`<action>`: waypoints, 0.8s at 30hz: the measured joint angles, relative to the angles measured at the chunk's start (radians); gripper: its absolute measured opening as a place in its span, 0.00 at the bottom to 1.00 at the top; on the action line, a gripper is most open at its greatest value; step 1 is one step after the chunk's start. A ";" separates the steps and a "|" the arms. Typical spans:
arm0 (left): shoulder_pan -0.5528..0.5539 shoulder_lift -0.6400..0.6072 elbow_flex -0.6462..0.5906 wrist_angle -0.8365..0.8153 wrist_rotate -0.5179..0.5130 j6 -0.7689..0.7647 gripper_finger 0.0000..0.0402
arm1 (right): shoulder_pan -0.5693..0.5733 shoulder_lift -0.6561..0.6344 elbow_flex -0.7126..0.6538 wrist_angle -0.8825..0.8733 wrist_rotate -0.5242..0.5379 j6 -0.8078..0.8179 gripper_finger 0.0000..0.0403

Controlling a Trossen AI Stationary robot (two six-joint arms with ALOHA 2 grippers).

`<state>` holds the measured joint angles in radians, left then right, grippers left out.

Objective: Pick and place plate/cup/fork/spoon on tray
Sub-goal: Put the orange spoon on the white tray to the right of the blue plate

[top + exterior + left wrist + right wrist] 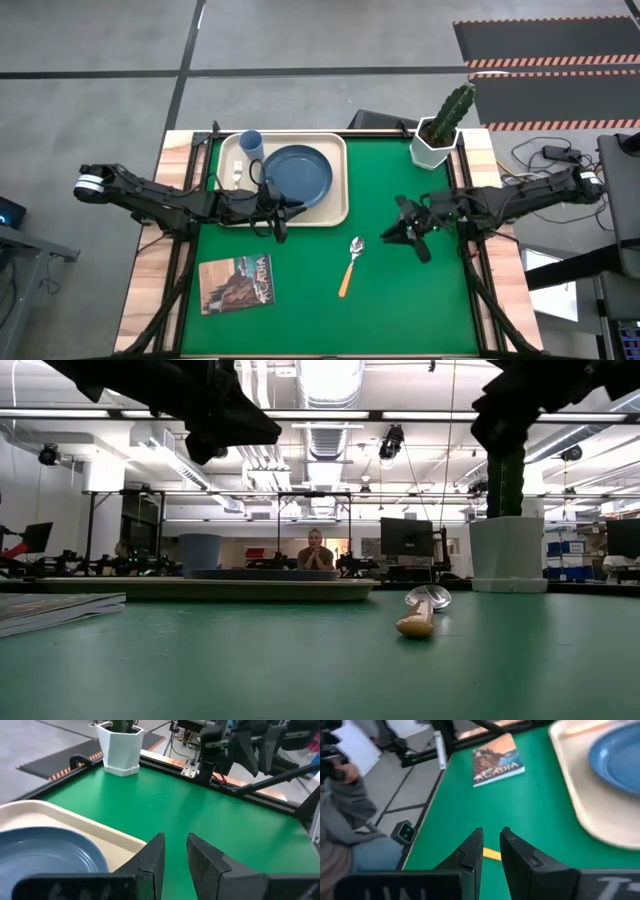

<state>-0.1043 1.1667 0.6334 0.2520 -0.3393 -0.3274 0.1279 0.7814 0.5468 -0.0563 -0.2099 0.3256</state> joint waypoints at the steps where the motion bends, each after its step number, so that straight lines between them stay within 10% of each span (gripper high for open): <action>1: 0.000 0.000 0.000 0.000 0.000 0.011 0.15 | 0.025 0.008 0.000 0.001 0.042 0.018 0.13; 24: 0.007 -0.071 0.002 0.003 -0.010 0.341 0.15 | 0.117 0.213 0.002 0.009 0.241 0.198 0.13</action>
<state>-0.0975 1.0955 0.6359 0.2551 -0.3492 0.0134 0.2444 0.9945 0.5491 -0.0472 0.0315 0.5236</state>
